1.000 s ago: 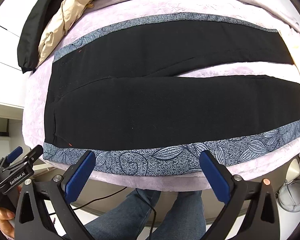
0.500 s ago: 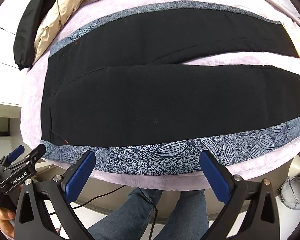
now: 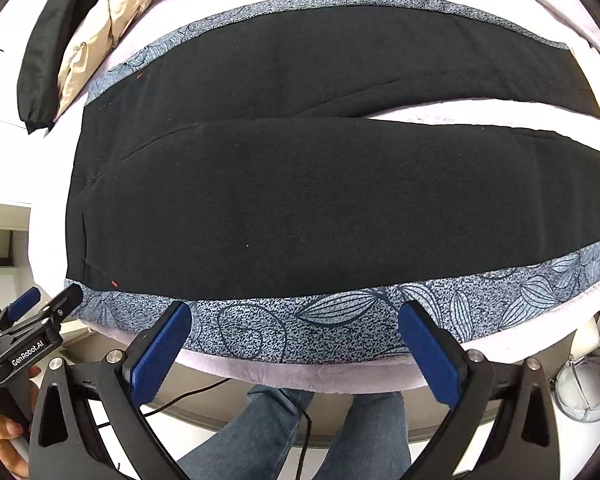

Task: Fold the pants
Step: 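Move both grippers toward the hem of the black trousers, then grasp the trouser hem with the right gripper while the left gripper grasps the other hem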

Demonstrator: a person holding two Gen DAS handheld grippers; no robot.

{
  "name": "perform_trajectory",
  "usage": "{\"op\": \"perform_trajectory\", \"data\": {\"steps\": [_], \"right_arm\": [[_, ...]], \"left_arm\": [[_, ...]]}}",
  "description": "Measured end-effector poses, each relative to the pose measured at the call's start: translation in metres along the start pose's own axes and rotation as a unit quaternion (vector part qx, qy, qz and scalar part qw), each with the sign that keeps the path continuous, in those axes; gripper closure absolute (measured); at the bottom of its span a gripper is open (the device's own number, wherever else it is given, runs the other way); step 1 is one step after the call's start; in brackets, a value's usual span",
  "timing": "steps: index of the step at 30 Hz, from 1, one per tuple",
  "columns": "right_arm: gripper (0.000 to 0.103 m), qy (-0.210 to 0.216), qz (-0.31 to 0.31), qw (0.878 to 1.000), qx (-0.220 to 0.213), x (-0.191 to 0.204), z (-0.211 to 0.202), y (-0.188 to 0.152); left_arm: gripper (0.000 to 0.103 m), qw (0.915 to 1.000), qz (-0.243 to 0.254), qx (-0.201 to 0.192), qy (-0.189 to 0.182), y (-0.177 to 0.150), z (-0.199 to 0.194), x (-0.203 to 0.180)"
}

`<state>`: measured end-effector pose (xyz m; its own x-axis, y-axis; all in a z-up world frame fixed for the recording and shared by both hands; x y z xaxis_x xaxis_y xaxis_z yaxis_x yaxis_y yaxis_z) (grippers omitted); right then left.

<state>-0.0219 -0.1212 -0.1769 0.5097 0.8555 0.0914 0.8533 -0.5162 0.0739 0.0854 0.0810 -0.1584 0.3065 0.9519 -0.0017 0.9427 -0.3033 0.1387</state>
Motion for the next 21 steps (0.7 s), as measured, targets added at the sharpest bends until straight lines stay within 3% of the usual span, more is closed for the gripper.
{"op": "perform_trajectory", "data": {"steps": [6,16,21], "right_arm": [[0.000,-0.024,-0.012,1.000,-0.003,-0.004,0.001,0.003],[0.000,-0.109,-0.087,0.990,-0.026,-0.002,0.001,0.003],[0.000,-0.111,-0.106,0.988,-0.029,0.008,0.002,0.000]], "left_arm": [[0.000,1.0000,-0.001,0.001,-0.004,0.003,0.003,-0.002],[0.000,1.0000,0.005,0.004,-0.003,-0.002,0.002,-0.003],[0.000,1.0000,0.007,0.002,-0.004,-0.003,0.000,-0.003]]}}
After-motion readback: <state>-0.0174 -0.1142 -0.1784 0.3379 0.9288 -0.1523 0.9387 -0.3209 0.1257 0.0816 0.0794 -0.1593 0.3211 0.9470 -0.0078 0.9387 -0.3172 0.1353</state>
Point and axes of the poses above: each gripper's, at about its wrist camera, not at the fingertips, and z roughly the way its jaws point, x to its left, y to its top, the point moved 10 cm from there along z, roughly the way its jaws point, and after that the axes turned 7 degrees about -y, right-handed, at the moved point
